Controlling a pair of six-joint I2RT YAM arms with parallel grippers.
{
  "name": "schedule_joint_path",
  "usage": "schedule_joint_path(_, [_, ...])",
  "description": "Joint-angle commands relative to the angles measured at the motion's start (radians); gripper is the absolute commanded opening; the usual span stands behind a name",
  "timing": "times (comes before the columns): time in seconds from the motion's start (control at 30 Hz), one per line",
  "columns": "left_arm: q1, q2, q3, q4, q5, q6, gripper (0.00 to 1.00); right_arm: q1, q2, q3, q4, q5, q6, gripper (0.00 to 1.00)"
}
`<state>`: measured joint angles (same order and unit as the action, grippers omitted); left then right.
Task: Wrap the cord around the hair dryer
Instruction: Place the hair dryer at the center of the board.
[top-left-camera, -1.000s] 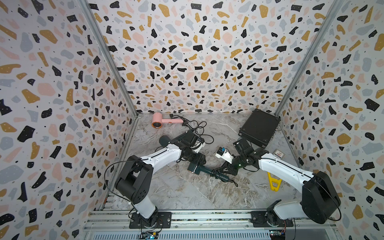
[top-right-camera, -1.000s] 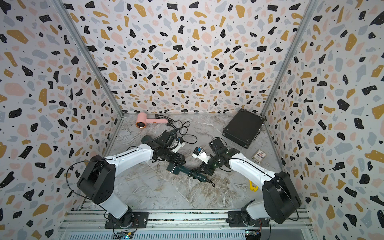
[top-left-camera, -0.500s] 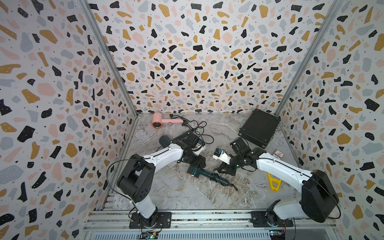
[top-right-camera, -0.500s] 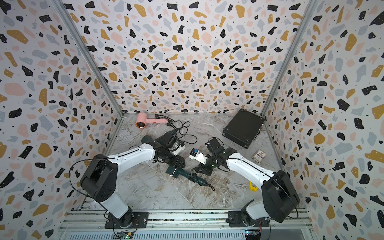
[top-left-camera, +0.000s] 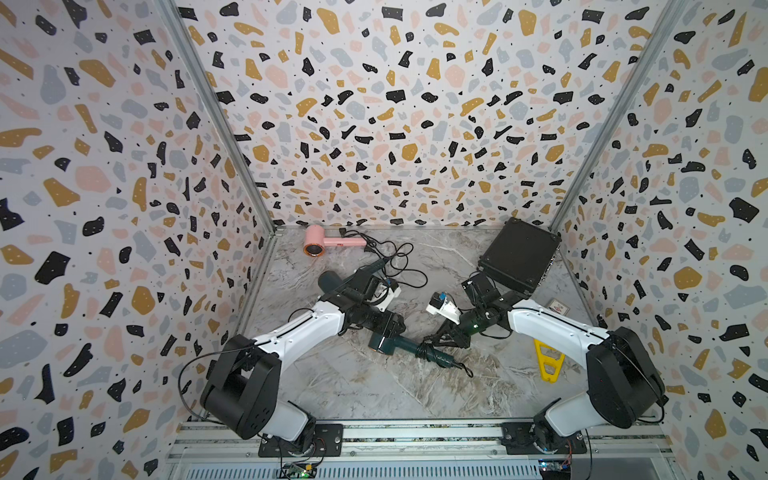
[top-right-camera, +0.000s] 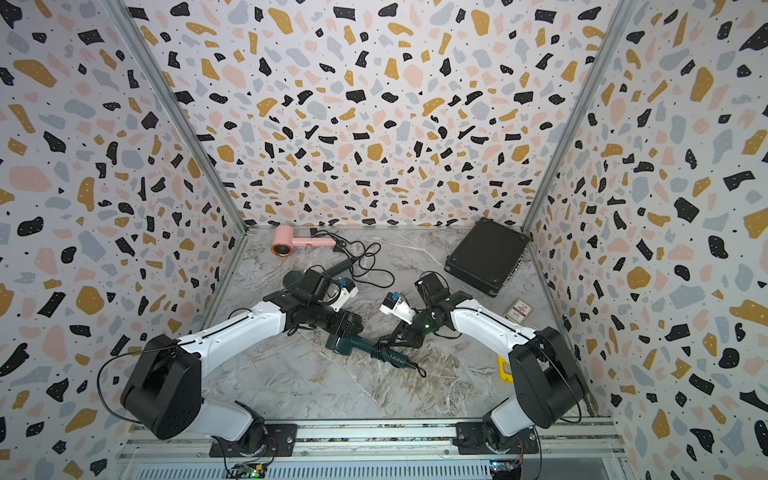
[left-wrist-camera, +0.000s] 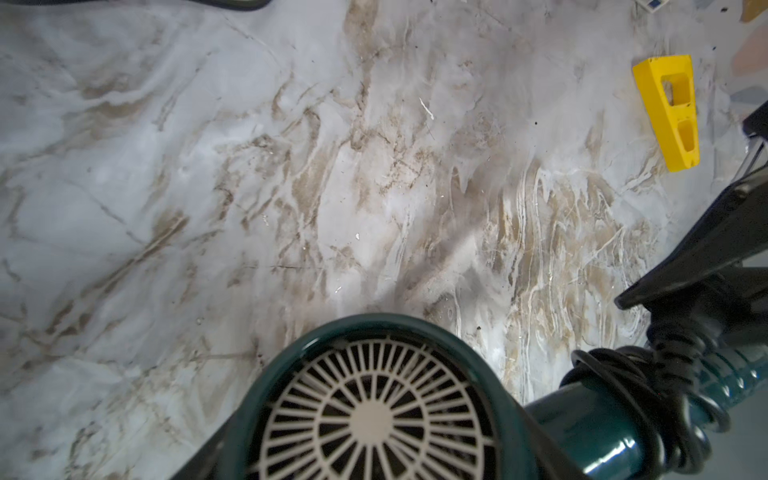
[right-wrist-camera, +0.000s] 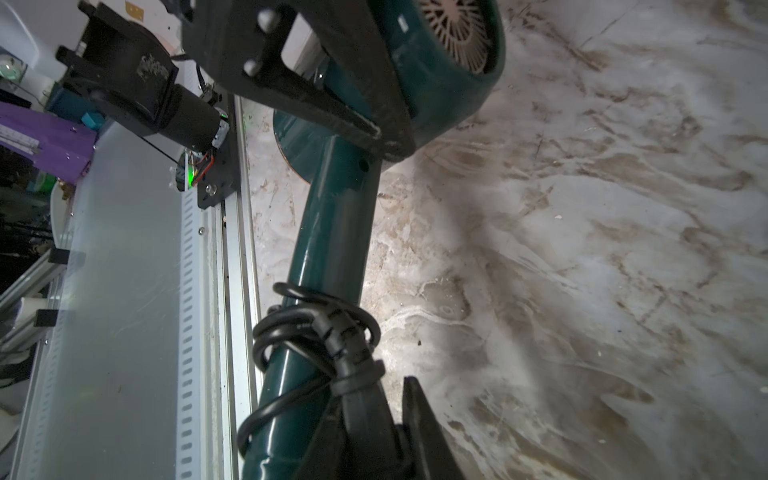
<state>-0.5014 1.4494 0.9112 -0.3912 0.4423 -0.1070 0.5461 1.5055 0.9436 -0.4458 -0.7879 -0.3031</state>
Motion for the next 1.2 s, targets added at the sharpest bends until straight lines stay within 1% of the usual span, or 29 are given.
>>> schedule_joint_path(0.0, [0.023, -0.059, -0.049, 0.045, 0.294, -0.042, 0.00, -0.060, 0.015, 0.007, 0.156, 0.085, 0.092, 0.00])
schedule_joint_path(0.1, [0.066, -0.072, -0.103, 0.156, 0.311, -0.128, 0.00, -0.071, 0.016, -0.035, 0.193, 0.086, 0.123, 0.00])
schedule_joint_path(0.17, [0.074, -0.072, -0.122, 0.188, 0.303, -0.149, 0.00, -0.075, 0.026, -0.043, 0.192, 0.104, 0.133, 0.00])
schedule_joint_path(0.27, [0.075, -0.040, -0.098, 0.127, 0.272, -0.127, 0.00, -0.075, 0.059, -0.029, 0.186, 0.137, 0.150, 0.00])
schedule_joint_path(0.37, [0.073, 0.010, -0.038, 0.017, 0.215, -0.084, 0.00, -0.075, 0.114, 0.010, 0.153, 0.188, 0.157, 0.00])
schedule_joint_path(0.53, [0.063, 0.102, 0.074, -0.173, 0.069, -0.013, 0.00, -0.073, 0.194, 0.068, 0.073, 0.272, 0.170, 0.00])
schedule_joint_path(0.63, [0.061, 0.146, 0.124, -0.218, 0.009, -0.040, 0.00, -0.072, 0.194, 0.084, 0.035, 0.343, 0.182, 0.00])
schedule_joint_path(0.73, [0.057, 0.178, 0.164, -0.205, -0.003, -0.094, 0.00, -0.072, 0.197, 0.121, -0.038, 0.439, 0.189, 0.00])
schedule_joint_path(0.83, [0.041, 0.224, 0.227, -0.195, -0.007, -0.137, 0.00, -0.072, 0.206, 0.159, -0.088, 0.498, 0.190, 0.00])
schedule_joint_path(1.03, [-0.018, 0.358, 0.410, -0.216, 0.000, -0.181, 0.00, -0.094, 0.270, 0.288, -0.179, 0.536, 0.188, 0.00])
schedule_joint_path(1.17, [-0.033, 0.471, 0.552, -0.244, 0.022, -0.220, 0.00, -0.125, 0.328, 0.394, -0.263, 0.573, 0.187, 0.00])
